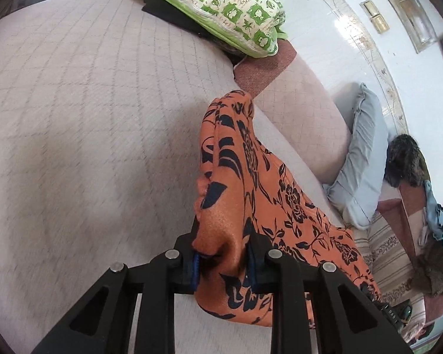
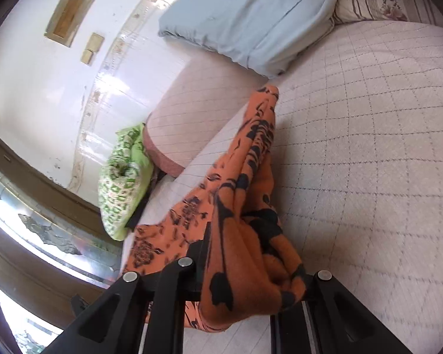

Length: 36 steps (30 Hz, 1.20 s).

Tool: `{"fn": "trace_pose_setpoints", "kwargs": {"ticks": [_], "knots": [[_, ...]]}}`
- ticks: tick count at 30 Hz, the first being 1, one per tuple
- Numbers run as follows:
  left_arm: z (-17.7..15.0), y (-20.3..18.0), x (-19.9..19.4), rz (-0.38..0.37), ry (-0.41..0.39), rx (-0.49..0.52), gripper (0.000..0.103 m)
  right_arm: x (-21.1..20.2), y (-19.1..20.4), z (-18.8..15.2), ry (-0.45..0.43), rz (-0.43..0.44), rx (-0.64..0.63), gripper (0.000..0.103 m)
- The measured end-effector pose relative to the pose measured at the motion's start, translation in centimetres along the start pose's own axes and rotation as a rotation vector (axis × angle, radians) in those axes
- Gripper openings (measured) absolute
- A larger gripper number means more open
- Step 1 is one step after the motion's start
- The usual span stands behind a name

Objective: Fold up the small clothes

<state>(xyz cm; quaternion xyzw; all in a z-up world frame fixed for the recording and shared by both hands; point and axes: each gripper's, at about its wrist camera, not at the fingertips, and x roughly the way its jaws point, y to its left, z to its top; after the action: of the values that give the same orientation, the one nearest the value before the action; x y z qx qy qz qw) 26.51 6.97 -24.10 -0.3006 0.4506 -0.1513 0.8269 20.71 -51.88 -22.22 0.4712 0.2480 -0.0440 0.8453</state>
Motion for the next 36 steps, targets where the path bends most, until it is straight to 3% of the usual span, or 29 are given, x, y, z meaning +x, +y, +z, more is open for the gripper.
{"fn": "trace_pose_setpoints", "kwargs": {"ticks": [6, 8, 10, 13, 15, 19, 23, 26, 32, 36], "knots": [[-2.1, 1.7, -2.9, 0.045, 0.027, -0.012, 0.025, -3.1, -1.0, -2.1, 0.03, 0.001, 0.039, 0.014], [-2.7, 2.5, -2.2, 0.093, 0.078, -0.02, 0.032, -2.0, -2.3, -2.5, 0.1, -0.049, 0.073, 0.017], [-3.0, 3.9, -1.2, 0.128, 0.139, -0.081, 0.033, -0.6, -4.0, -2.8, 0.182, -0.142, 0.127, 0.018], [-2.1, 5.3, -2.7, 0.07, 0.12, -0.182, 0.04, -0.5, -5.6, -3.0, 0.211, -0.193, 0.202, 0.024], [-1.7, 6.1, -5.3, 0.121, 0.026, -0.178, 0.042, -2.0, -5.6, -2.0, 0.151, -0.203, 0.204, 0.027], [-1.9, 7.0, -9.0, 0.194, -0.086, -0.158, 0.043, -5.6, -4.1, -0.2, -0.069, -0.317, 0.101, 0.034], [-3.3, 6.9, -10.3, 0.195, -0.104, -0.112, 0.044, -6.7, 0.3, -0.2, -0.205, -0.337, -0.128, 0.034], [-4.2, 5.6, -8.9, 0.193, -0.022, -0.04, 0.048, -3.9, 3.2, -1.1, -0.124, -0.24, -0.281, 0.034], [-6.6, 2.5, -6.1, 0.166, 0.092, 0.09, 0.048, 1.2, 6.8, -4.6, 0.058, -0.132, -0.486, 0.034], [-6.2, 3.3, -4.3, 0.114, 0.124, 0.016, 0.047, 3.6, 8.5, -7.2, 0.136, -0.117, -0.606, 0.034]]}}
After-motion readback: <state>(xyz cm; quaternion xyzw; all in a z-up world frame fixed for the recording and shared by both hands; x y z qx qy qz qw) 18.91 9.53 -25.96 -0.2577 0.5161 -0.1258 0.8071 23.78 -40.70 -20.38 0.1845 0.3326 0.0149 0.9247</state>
